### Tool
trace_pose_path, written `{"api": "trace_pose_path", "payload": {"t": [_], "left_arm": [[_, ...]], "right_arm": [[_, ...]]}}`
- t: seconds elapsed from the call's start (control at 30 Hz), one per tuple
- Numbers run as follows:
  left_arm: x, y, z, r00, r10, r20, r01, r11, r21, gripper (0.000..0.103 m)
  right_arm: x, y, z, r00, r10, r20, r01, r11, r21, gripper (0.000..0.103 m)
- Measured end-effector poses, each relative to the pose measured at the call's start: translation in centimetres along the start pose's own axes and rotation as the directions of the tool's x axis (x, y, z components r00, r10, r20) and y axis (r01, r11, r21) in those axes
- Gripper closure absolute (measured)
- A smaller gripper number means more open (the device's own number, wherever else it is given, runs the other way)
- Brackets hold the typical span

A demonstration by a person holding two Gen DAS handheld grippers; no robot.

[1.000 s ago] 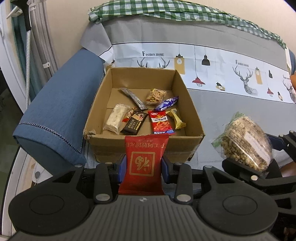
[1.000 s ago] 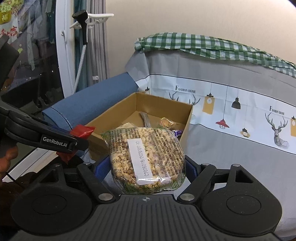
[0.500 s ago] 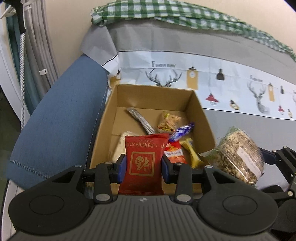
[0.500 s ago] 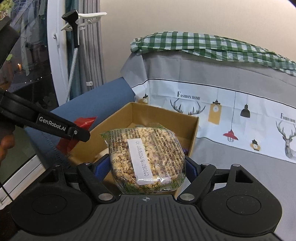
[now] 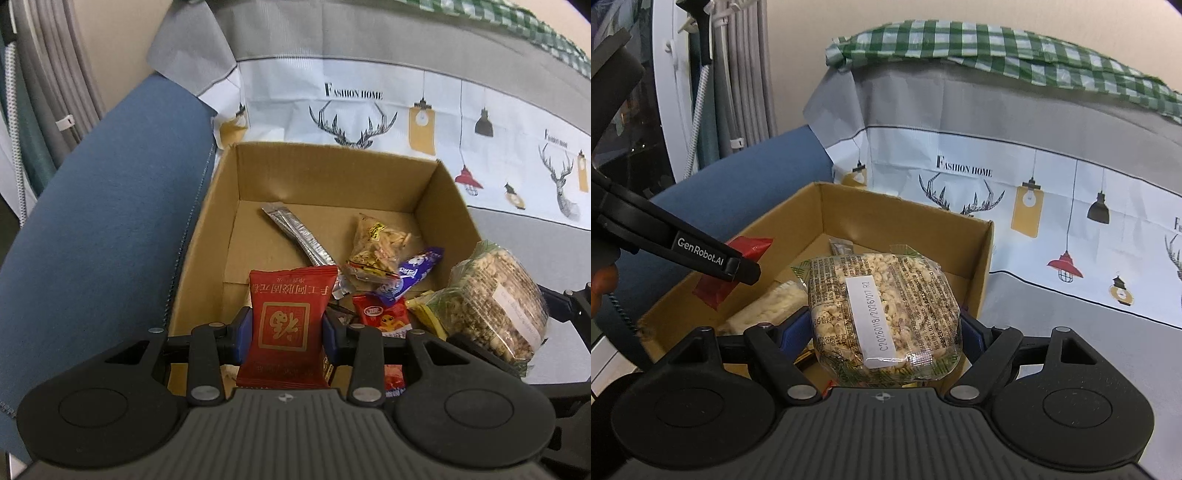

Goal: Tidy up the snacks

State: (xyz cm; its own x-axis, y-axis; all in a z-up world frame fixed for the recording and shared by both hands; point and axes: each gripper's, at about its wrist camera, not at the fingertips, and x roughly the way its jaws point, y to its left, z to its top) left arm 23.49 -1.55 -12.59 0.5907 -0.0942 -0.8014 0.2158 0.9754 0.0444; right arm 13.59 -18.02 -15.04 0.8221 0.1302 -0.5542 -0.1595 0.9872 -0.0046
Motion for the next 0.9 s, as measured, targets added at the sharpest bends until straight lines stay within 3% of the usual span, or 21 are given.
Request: {"api": "trace_pose_path", "payload": {"t": [0.17, 0.2, 0.23, 0.27, 0.3, 0.37, 0.4, 0.57, 0.9], "left_arm": [[2.5, 0.0, 0.2, 0.999, 0.003, -0.036, -0.002, 1.0, 0.003, 0.059], [2.8, 0.1, 0.3, 0.999, -0.002, -0.033, 0.002, 1.0, 0.001, 0.054], [2.9, 0.2, 0.3, 1.0, -0.009, -0.021, 0.009, 1.0, -0.005, 0.045], [2.9, 0.2, 0.4, 1.0, -0.014, -0.01, 0.013, 1.0, -0.011, 0.012], [2.6, 0.3, 0.6, 1.0, -0.007, 0.007, 0.007, 1.0, -0.017, 0.001], [1.4, 0.4, 0.5, 0.997, 0.015, 0.072, -0.014, 1.0, -0.024, 0.0], [1.1, 0.3, 0.5, 0.997, 0.029, 0.075, -0.028, 0.999, -0.017, 0.0], [-1.0, -0.5, -1.4, 0.998, 0.065, -0.004, -0.065, 0.998, 0.024, 0.0], [-10.0, -1.5, -9.5, 0.997, 0.075, -0.032, -0.075, 0.997, 0.004, 0.0]], "right_arm": [[2.7, -0.4, -0.2, 1.0, 0.007, -0.03, -0.007, 1.0, -0.005, 0.021], [3.1, -0.4, -0.3, 0.999, 0.009, -0.036, -0.01, 1.0, -0.01, 0.021], [3.5, -0.4, -0.4, 0.999, 0.017, -0.04, -0.018, 1.0, -0.019, 0.021], [3.9, -0.4, -0.5, 0.999, 0.024, -0.043, -0.026, 0.999, -0.03, 0.019], [4.2, -0.3, -0.4, 0.999, 0.024, -0.042, -0.026, 0.999, -0.039, 0.01], [4.4, -0.2, -0.3, 0.999, 0.012, -0.029, -0.014, 0.998, -0.065, 0.001], [4.2, -0.2, -0.3, 1.0, 0.006, -0.015, -0.007, 0.997, -0.074, 0.001], [2.0, 0.1, -0.8, 1.0, 0.002, -0.024, -0.004, 0.995, -0.095, 0.001], [-8.1, 1.1, -3.4, 0.999, -0.024, -0.048, 0.031, 0.989, 0.145, 0.001]]}}
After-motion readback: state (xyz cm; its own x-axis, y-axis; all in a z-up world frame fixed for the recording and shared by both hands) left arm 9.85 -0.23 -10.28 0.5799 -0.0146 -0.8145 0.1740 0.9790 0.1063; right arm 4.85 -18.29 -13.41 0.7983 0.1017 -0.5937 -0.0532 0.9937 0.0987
